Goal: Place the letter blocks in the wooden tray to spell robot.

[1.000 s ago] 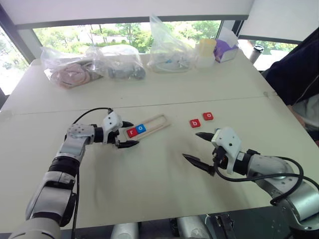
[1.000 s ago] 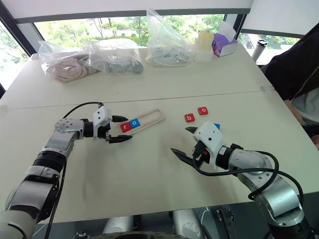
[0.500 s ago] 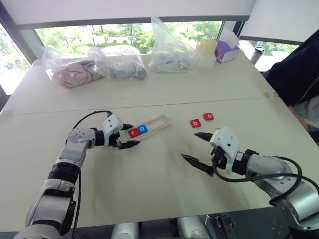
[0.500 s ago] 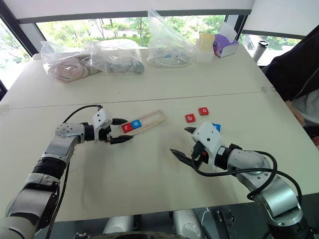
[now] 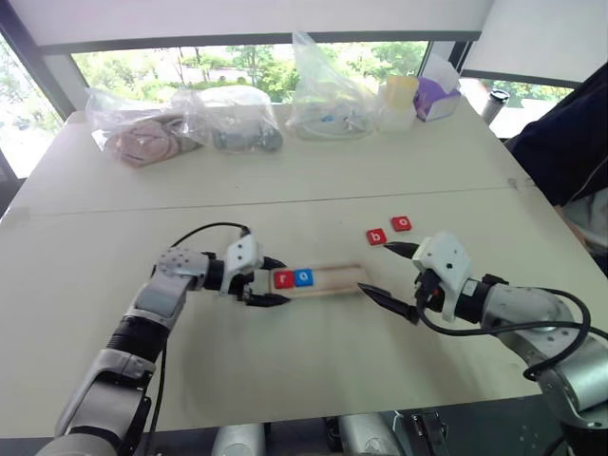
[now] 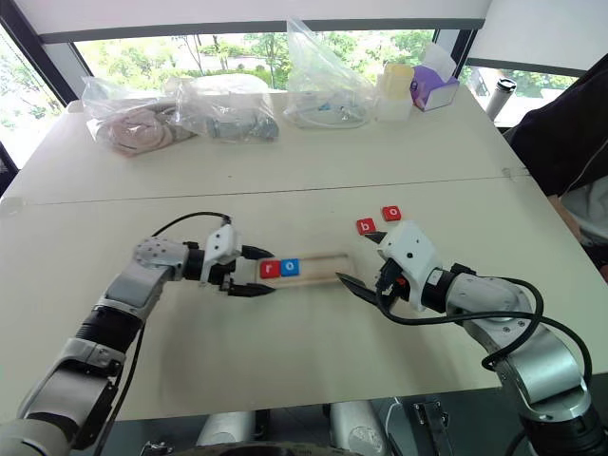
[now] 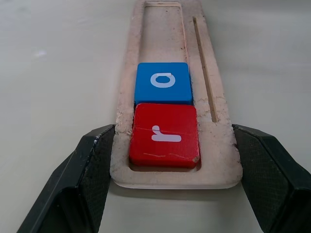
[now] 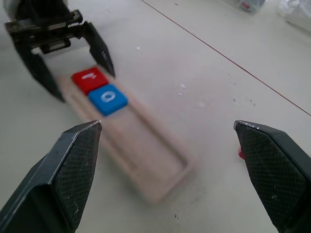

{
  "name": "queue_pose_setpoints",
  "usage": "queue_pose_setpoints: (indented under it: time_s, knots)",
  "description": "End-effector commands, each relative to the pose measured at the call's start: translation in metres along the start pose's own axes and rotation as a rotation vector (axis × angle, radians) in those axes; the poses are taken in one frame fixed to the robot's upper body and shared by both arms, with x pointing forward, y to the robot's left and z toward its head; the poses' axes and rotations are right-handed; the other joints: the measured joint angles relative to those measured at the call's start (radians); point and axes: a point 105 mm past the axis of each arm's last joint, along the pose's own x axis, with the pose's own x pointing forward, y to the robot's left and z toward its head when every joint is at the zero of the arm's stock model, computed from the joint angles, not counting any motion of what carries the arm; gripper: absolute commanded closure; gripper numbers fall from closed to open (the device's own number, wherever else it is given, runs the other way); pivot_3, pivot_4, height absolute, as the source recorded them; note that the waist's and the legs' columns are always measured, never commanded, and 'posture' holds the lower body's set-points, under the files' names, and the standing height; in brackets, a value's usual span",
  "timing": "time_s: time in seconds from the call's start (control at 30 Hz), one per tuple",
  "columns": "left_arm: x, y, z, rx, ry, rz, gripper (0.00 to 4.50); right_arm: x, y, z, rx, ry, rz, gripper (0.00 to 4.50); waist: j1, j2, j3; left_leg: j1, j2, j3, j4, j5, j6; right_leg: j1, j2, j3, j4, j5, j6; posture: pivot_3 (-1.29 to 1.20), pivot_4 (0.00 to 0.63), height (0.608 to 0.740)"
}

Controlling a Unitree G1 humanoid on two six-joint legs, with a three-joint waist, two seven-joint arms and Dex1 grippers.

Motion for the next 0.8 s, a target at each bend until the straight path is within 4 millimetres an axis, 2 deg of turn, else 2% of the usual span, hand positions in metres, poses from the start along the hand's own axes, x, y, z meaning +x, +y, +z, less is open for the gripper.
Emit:
queue_pose_setpoints:
  time_s: [0.03,0.33,0.63,0.8]
  knots:
    - [0.013,-0.017,0.004,0.014,0.005,-0.084,1.37,-0.005,-0.005,0.011,-0.047,-0.034,-0.024,0.0,-0.002,0.0,0.0,0.0,0.0,0.0,0.0,0.0,0.0,0.0,0.0,0.0,0.0,0.0,0.0,0.0,0.15,0.74]
    - [0.011,-0.015,-0.003,-0.019,0.025,0.041,1.37,-0.006,-0.001,0.01,-0.044,-0.032,-0.027,0.0,-0.005,0.0,0.0,0.0,0.0,0.0,0.0,0.0,0.0,0.0,0.0,0.0,0.0,-0.001,0.001,0.0,0.15,0.74]
    - [0.005,-0.026,-0.006,-0.064,0.03,0.091,1.37,0.0,-0.001,0.011,-0.049,-0.038,-0.008,0.0,-0.008,0.0,0.0,0.001,0.001,0.0,0.0,0.0,0.0,0.0,0.001,0.0,0.0,-0.001,0.001,0.0,0.15,0.74]
    - [-0.004,-0.023,-0.012,-0.078,0.046,0.149,1.37,0.001,0.0,0.012,-0.052,-0.04,0.005,0.0,-0.008,0.0,0.0,0.001,0.001,0.0,-0.001,0.0,0.0,0.0,0.001,0.0,0.001,-0.001,0.0,0.0,0.15,0.74]
